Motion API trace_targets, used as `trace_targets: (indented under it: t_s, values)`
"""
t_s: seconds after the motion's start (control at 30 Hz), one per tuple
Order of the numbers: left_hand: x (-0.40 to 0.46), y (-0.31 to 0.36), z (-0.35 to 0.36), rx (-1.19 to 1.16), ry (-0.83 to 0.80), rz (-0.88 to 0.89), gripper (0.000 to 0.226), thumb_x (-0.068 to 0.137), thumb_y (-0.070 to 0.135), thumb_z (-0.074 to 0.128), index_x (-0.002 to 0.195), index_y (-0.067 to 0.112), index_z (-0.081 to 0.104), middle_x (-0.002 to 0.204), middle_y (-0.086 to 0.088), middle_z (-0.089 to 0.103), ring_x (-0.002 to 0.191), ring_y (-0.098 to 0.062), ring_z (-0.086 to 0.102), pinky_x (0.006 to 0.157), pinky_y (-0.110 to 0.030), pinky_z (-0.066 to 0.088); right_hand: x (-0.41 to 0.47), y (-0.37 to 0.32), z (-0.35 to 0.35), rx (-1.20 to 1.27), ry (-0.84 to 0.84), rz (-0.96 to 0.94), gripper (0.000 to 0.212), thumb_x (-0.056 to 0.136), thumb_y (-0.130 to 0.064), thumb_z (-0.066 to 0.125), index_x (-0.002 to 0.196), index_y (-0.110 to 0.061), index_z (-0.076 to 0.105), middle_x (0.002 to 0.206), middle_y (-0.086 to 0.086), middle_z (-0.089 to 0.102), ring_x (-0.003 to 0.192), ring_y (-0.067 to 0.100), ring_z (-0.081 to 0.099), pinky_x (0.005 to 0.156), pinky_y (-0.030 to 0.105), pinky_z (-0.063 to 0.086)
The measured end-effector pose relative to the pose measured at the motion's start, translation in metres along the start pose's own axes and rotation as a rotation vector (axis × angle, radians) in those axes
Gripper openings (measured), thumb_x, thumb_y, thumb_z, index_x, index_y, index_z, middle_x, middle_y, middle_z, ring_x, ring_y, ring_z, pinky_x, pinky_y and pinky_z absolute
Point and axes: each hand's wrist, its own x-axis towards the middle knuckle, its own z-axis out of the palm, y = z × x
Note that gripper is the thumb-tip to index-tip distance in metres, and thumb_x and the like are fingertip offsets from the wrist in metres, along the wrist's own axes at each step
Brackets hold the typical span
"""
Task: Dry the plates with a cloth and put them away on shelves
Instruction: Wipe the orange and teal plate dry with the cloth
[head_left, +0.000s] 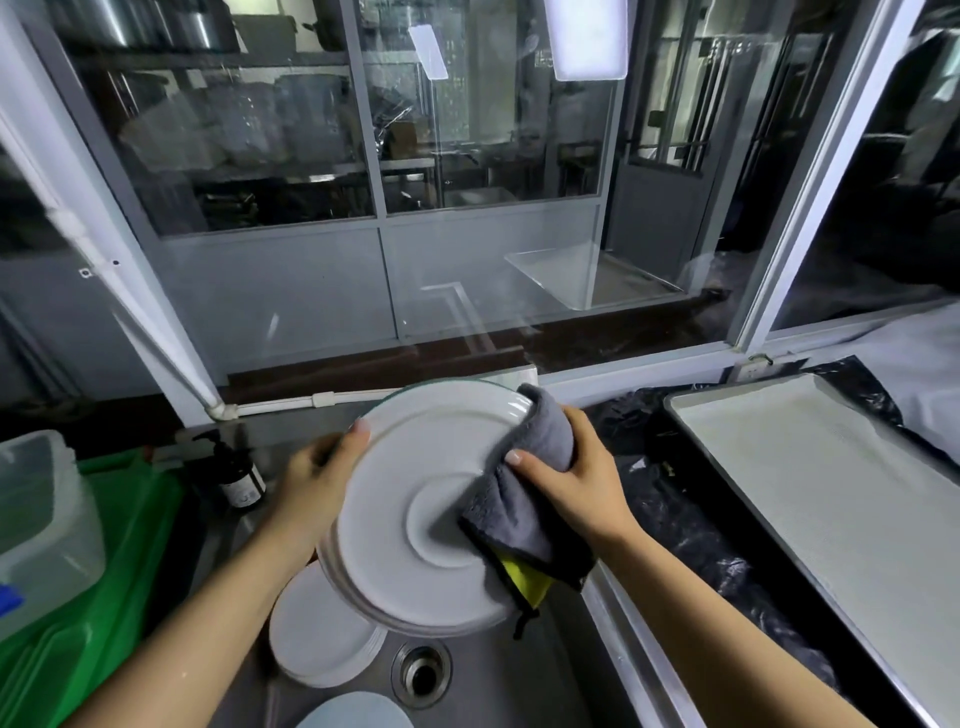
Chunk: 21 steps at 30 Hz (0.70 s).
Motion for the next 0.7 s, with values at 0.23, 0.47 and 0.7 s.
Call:
trace_targets:
  t_s: [0.23, 0.47, 0.7]
  values:
    - [0.005, -0.021, 0.010, 0.152, -0.057, -0.320, 0.078, 0.084, 0.079, 0.032, 0.135, 0.023, 0.052, 0.141, -0.009, 0.053, 0.125, -0.029, 0.052, 0.113, -0.040, 0.032, -0.024, -0.029, 0.013, -0.341, 0.016, -0.129, 0.061, 0.057, -0.064, 0.080, 0.106, -0.040, 0.051, 0.097, -0.016, 0.067, 0.088, 0.005, 0.063, 0.077, 0.028, 0.051]
    - [-0.003, -0.031, 0.013, -0.502, -0.487, -0.788, 0.083, 0.074, 0.079, 0.047, 0.102, 0.005, 0.072, 0.110, -0.026, 0.067, 0.100, -0.046, 0.065, 0.078, -0.055, 0.055, -0.032, -0.014, 0.019, -0.746, 0.071, -0.719, 0.060, 0.071, -0.063, 0.069, 0.110, -0.019, 0.058, 0.081, -0.001, 0.063, 0.070, 0.022, 0.062, 0.055, 0.032, 0.051]
    - [-0.023, -0.037, 0.015, -0.668, -0.477, -0.685, 0.052, 0.075, 0.026, 0.047, 0.117, 0.002, 0.063, 0.113, -0.027, 0.066, 0.091, -0.038, 0.067, 0.078, -0.050, 0.056, -0.060, 0.004, 0.006, -0.656, -0.258, -0.820, 0.050, 0.089, -0.063, 0.053, 0.120, -0.023, 0.055, 0.092, 0.000, 0.065, 0.079, 0.023, 0.063, 0.067, 0.034, 0.052]
